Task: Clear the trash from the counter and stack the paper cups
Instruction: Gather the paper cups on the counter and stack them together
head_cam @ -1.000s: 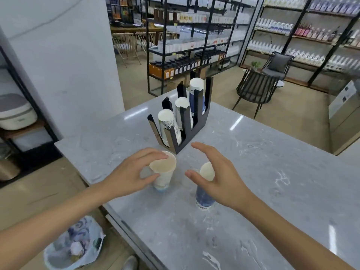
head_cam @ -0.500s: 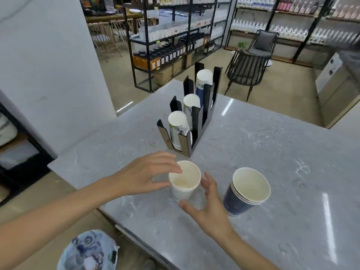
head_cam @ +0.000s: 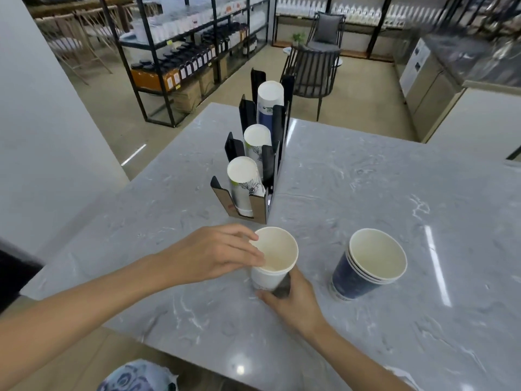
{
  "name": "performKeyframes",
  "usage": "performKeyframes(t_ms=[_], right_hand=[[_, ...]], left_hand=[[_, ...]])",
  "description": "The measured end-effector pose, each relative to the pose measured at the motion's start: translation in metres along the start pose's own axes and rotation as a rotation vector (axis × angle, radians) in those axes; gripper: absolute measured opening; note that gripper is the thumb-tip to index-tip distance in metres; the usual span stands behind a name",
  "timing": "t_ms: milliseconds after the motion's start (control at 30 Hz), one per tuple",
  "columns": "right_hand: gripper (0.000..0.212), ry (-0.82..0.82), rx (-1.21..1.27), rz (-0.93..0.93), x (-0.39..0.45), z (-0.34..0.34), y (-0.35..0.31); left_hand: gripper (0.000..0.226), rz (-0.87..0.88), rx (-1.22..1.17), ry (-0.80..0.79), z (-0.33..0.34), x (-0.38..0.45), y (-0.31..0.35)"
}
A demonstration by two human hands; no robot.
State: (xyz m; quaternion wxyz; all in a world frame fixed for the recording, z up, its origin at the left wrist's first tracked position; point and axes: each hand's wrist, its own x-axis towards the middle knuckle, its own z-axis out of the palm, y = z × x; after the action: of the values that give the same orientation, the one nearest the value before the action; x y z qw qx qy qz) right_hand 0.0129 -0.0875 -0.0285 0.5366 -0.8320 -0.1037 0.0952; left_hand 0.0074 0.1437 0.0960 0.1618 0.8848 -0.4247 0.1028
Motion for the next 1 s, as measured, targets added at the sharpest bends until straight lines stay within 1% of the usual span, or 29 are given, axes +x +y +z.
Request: performKeyframes(t_ms=[133, 300, 433, 633, 700, 767, 867, 933, 1000], right_hand=[[0.071, 0.050, -0.011, -0.018, 0.006, -0.005, -0.018], [0.066, 0.127, 0.006, -0.085, 0.018, -0.018, -0.047], [0.069, 0.155, 0.033, -0.143, 0.030, -0.037, -0.077], [0.057, 0.191, 0.018, -0.214, 0.049, -0.068, -0.110], [0.056, 0.195, 0.019, -0.239, 0.055, -0.075, -0.119], [0.057, 0.208, 0.014, -0.266, 0.063, -0.082, -0.127], [0.065, 0.252, 0.019, -0.286, 0.073, -0.092, -0.138], [0.065, 0.273, 0.039, -0.294, 0.081, -0.098, -0.147], [0.062, 0.305, 0.061, -0.314, 0.089, -0.104, -0.157]], left_hand=[[0.025, 0.039, -0.014, 0.046, -0.016, 0.012, -0.007], [0.026, 0.096, -0.003, 0.121, -0.043, 0.036, -0.012], [0.027, 0.110, -0.002, 0.154, -0.069, 0.057, -0.020], [0.027, 0.122, 0.026, 0.212, -0.109, 0.089, -0.033], [0.027, 0.095, 0.037, 0.254, -0.119, 0.096, -0.039], [0.031, 0.046, 0.044, 0.300, -0.127, 0.100, -0.046], [0.032, -0.017, 0.050, 0.381, -0.133, 0.103, -0.059], [0.039, -0.075, 0.053, 0.443, -0.135, 0.102, -0.069], [0.046, -0.139, 0.002, 0.478, -0.135, 0.102, -0.078]])
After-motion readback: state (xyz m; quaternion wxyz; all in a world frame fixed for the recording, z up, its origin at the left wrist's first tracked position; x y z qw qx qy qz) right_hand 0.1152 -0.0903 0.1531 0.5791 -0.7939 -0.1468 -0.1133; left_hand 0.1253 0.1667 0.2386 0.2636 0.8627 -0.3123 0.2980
